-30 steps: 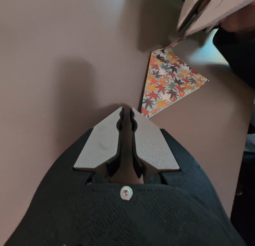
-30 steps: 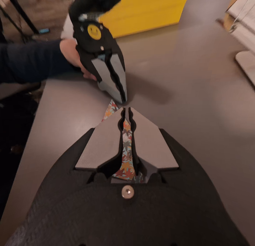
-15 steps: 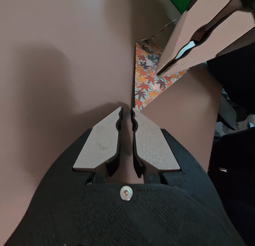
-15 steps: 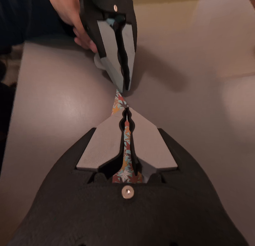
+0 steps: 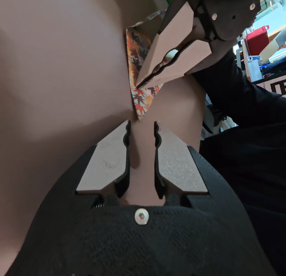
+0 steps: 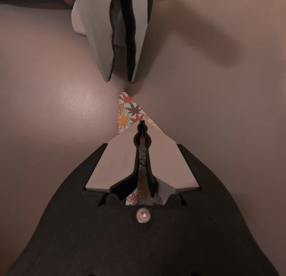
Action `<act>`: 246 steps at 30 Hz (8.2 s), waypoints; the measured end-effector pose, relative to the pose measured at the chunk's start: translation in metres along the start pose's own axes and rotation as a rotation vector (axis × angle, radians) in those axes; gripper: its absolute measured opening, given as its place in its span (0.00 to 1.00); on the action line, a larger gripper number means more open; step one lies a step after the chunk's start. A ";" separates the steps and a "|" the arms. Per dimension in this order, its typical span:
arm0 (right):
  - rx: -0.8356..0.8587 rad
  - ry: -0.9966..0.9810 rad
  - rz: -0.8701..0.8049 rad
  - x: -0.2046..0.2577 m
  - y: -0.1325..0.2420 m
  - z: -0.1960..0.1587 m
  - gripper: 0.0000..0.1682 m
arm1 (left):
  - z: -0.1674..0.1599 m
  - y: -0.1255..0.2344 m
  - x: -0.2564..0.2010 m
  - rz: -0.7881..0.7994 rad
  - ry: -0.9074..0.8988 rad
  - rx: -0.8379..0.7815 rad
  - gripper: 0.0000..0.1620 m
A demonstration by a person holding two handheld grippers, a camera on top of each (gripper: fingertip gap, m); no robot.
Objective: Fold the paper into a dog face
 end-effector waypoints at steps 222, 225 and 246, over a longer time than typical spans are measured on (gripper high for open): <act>-0.095 -0.238 0.283 0.004 -0.010 0.012 0.00 | 0.017 -0.006 0.005 0.192 -0.071 0.024 0.00; -0.081 -0.224 0.285 0.007 -0.014 0.014 0.00 | 0.019 -0.002 0.005 0.189 -0.065 -0.002 0.00; -0.147 -0.317 0.338 -0.003 -0.017 0.014 0.00 | 0.015 -0.004 -0.016 0.343 -0.396 -0.022 0.01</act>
Point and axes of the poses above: each gripper's, where its closed fingertips meet, y back along the fingers, z out of its top, x = y × z across the jaws, the point moved 6 cm from there along y, back along the fingers, and after that the axes turned 10 degrees about x, right-handed, at the moved point
